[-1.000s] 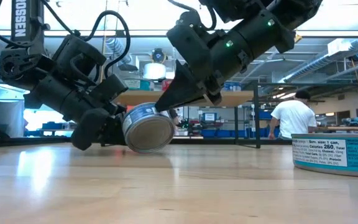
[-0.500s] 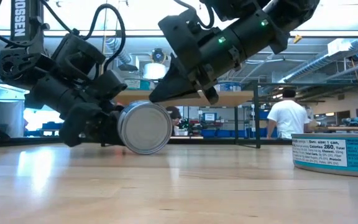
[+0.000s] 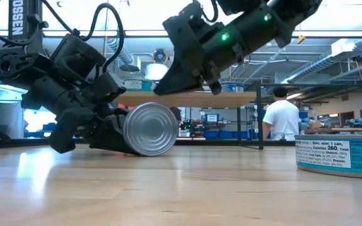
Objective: Stack canned seafood by type on shelf
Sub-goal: Stack the blue tuna can on top of the other blue tuna can on the shelf
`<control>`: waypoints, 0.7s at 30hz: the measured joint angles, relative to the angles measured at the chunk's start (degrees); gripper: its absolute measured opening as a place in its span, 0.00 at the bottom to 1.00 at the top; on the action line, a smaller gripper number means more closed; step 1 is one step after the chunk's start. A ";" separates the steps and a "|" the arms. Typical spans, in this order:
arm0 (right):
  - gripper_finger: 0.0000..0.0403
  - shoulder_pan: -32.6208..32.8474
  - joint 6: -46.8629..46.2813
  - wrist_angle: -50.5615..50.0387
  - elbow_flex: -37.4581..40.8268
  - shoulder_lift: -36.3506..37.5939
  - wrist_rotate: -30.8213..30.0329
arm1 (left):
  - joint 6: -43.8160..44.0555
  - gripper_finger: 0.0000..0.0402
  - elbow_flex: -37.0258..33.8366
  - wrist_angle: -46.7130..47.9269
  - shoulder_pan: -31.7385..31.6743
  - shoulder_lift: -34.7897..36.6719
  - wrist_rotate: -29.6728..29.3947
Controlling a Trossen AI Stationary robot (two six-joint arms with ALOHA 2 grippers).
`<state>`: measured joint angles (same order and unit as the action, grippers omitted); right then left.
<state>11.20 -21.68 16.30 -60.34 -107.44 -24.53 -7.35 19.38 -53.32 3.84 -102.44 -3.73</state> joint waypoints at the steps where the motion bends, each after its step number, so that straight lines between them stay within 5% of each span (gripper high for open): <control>1: 0.13 0.00 1.47 -0.02 0.00 0.57 -0.05 | 0.00 0.01 -0.06 0.17 0.00 0.04 0.00; 8: 0.31 0.39 13.49 -1.35 -0.03 3.40 4.01 | 0.11 0.01 -2.44 -2.54 -0.02 0.51 -0.02; 21: 0.68 -1.79 27.05 -23.47 -7.13 3.52 6.25 | 0.31 0.01 -2.67 -3.34 -0.02 0.49 -0.04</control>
<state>9.41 5.37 -7.17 -67.47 -103.92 -18.28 -7.05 16.71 -56.66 3.81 -101.95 -3.77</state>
